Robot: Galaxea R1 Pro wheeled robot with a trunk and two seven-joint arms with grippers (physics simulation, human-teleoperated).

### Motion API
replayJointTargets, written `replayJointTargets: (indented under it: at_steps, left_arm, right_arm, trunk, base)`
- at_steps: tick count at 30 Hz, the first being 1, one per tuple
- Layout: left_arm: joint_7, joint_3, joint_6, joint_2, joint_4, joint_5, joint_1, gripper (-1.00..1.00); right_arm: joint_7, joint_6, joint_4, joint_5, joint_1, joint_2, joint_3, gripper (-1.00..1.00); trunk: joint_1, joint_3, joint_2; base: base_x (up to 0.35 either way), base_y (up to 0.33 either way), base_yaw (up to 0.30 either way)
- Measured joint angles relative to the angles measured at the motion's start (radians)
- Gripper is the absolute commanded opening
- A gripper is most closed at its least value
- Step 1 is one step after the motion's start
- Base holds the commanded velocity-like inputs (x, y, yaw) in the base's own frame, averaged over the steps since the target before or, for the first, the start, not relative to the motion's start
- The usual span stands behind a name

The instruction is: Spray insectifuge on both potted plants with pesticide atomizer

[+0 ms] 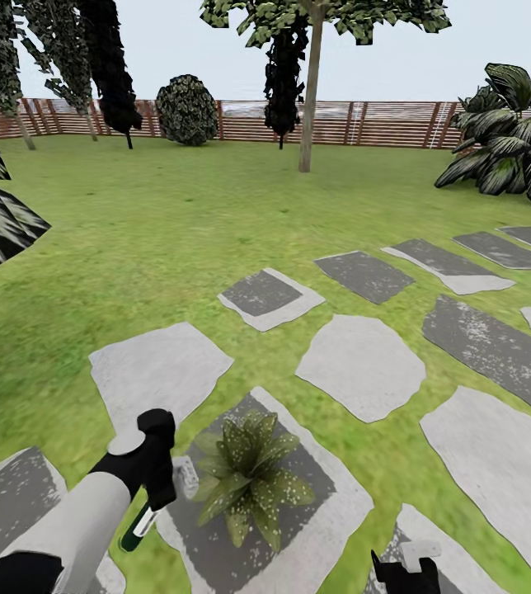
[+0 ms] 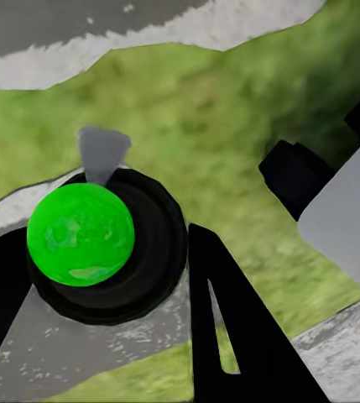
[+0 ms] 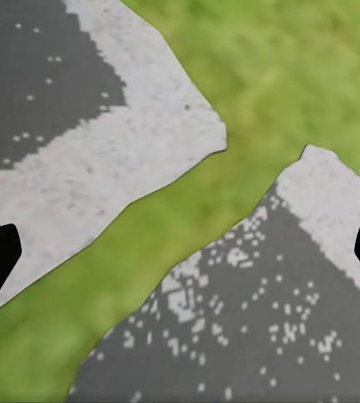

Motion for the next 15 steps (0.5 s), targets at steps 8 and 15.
replayJointTargets:
  at_steps: [8,15]
  left_arm:
    - [-0.013,0.047,0.008,-0.008,-0.092,0.033,-0.01,-1.0]
    - [0.065,0.05,0.008,-0.002,-0.081,0.031,0.052,-1.0]
  right_arm:
    - [0.0,0.0,0.0,0.0,0.0,0.0,0.0,1.0]
    - [0.0,0.0,-0.001,0.0,0.0,-0.001,0.0,1.0]
  trunk:
    - [0.0,0.0,0.0]
    - [0.0,0.0,0.0]
  base:
    - [0.0,0.0,0.0]
    - [0.0,0.0,0.0]
